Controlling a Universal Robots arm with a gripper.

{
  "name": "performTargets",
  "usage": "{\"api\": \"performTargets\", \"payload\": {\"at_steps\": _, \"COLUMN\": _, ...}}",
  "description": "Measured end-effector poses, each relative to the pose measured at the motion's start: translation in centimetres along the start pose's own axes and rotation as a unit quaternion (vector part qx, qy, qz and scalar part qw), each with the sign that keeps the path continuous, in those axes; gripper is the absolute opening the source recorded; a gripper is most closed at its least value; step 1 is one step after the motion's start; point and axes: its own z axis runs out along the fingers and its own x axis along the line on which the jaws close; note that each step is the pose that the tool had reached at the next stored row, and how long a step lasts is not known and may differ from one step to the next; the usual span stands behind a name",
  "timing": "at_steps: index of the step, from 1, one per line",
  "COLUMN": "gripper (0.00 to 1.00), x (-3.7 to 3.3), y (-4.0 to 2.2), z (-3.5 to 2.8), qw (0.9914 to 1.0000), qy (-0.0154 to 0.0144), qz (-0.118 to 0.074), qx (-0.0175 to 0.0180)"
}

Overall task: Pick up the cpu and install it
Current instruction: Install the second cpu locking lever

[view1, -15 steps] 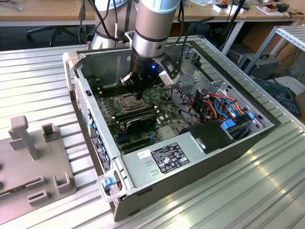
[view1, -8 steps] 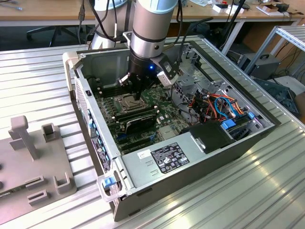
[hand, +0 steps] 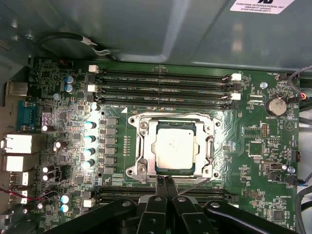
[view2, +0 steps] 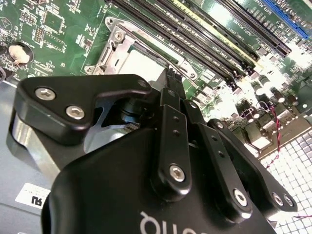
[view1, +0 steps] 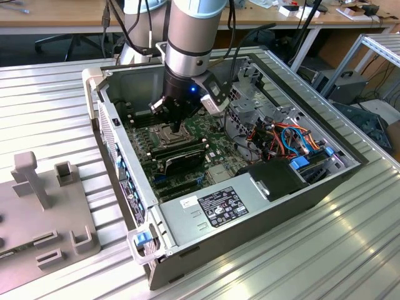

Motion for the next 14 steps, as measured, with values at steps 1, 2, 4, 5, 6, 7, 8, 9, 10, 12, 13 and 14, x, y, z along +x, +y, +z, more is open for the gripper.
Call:
{"api": "performTargets", "payload": {"at_steps": 1, "gripper": 0.11, "x": 0.01, "y": -0.02, "z": 0.00, "qw": 1.00000, "qy": 0.0000, "qz": 0.000, "qx": 0.0000}}
{"api": "performTargets", "payload": {"at_steps": 2, "gripper": 0.11, "x": 0.02, "y": -0.07, "z": -0.01, "qw": 1.00000, "qy": 0.0000, "qz": 0.000, "qx": 0.0000}}
{"api": "performTargets", "payload": {"at_steps": 4, "gripper": 0.11, "x": 0.02, "y": -0.25, "z": -0.02, "qw": 1.00000, "qy": 0.0000, "qz": 0.000, "qx": 0.0000}}
{"api": "performTargets", "payload": {"at_steps": 5, "gripper": 0.11, "x": 0.02, "y": -0.37, "z": -0.02, "qw": 1.00000, "qy": 0.0000, "qz": 0.000, "qx": 0.0000}}
{"api": "performTargets", "payload": {"at_steps": 6, "gripper": 0.11, "x": 0.02, "y": -0.43, "z": -0.03, "qw": 1.00000, "qy": 0.0000, "qz": 0.000, "qx": 0.0000}}
{"api": "performTargets", "payload": {"at_steps": 7, "gripper": 0.11, "x": 0.02, "y": -0.52, "z": -0.03, "qw": 1.00000, "qy": 0.0000, "qz": 0.000, "qx": 0.0000}}
{"api": "performTargets", "payload": {"at_steps": 8, "gripper": 0.11, "x": 0.03, "y": -0.60, "z": -0.04, "qw": 1.00000, "qy": 0.0000, "qz": 0.000, "qx": 0.0000}}
{"api": "performTargets", "payload": {"at_steps": 9, "gripper": 0.11, "x": 0.03, "y": -0.62, "z": -0.05, "qw": 1.00000, "qy": 0.0000, "qz": 0.000, "qx": 0.0000}}
{"api": "performTargets", "payload": {"at_steps": 10, "gripper": 0.11, "x": 0.03, "y": -0.64, "z": -0.07, "qw": 1.00000, "qy": 0.0001, "qz": 0.000, "qx": 0.0001}}
{"api": "performTargets", "payload": {"at_steps": 12, "gripper": 0.11, "x": 0.03, "y": -0.66, "z": -0.10, "qw": 1.00000, "qy": 0.0000, "qz": 0.000, "qx": 0.0000}}
{"api": "performTargets", "payload": {"at_steps": 13, "gripper": 0.11, "x": 0.02, "y": -0.67, "z": -0.11, "qw": 1.00000, "qy": 0.0000, "qz": 0.000, "qx": -0.0001}}
{"api": "performTargets", "payload": {"at_steps": 14, "gripper": 0.11, "x": 0.03, "y": -0.67, "z": -0.11, "qw": 1.00000, "qy": 0.0000, "qz": 0.000, "qx": -0.0002}}
